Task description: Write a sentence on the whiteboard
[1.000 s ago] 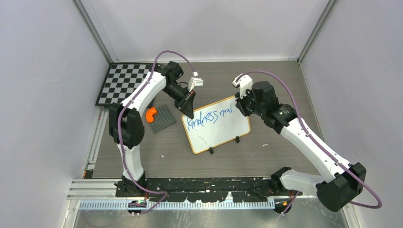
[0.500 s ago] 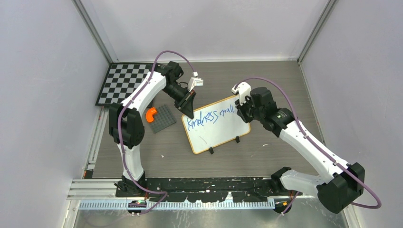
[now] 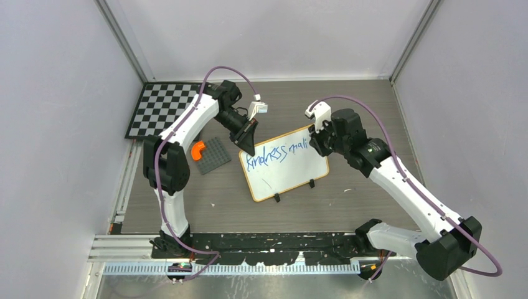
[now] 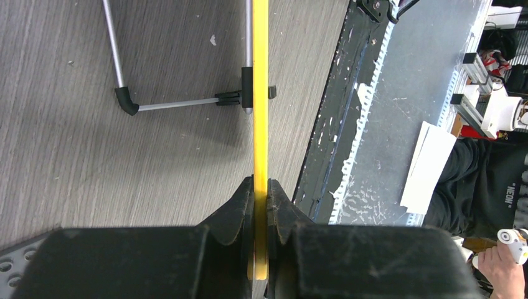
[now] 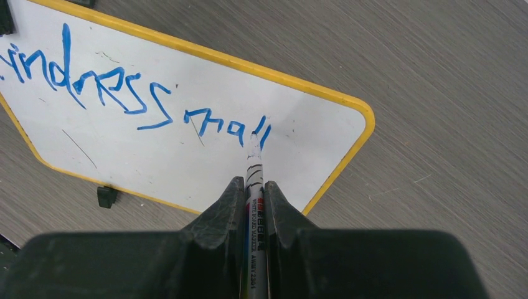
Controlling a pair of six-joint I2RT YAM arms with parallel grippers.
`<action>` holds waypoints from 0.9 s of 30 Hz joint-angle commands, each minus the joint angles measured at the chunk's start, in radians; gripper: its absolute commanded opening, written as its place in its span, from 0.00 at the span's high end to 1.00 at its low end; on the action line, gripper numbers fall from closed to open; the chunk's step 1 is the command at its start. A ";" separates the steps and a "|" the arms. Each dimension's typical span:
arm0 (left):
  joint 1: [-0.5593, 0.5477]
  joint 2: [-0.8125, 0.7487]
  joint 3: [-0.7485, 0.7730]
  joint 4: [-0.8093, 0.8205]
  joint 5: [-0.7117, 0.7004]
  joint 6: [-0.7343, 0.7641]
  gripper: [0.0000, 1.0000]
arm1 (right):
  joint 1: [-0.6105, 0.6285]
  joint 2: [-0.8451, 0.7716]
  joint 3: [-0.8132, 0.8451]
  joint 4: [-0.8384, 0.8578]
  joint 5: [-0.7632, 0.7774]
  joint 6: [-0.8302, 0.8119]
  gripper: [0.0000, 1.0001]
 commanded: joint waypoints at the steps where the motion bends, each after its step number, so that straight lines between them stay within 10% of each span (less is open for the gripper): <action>1: -0.015 -0.003 0.025 -0.009 0.030 0.017 1.00 | -0.002 0.021 0.039 0.048 -0.030 0.021 1.00; 27: -0.015 0.007 0.028 -0.012 0.026 0.020 1.00 | -0.021 0.010 -0.009 0.058 0.096 -0.046 1.00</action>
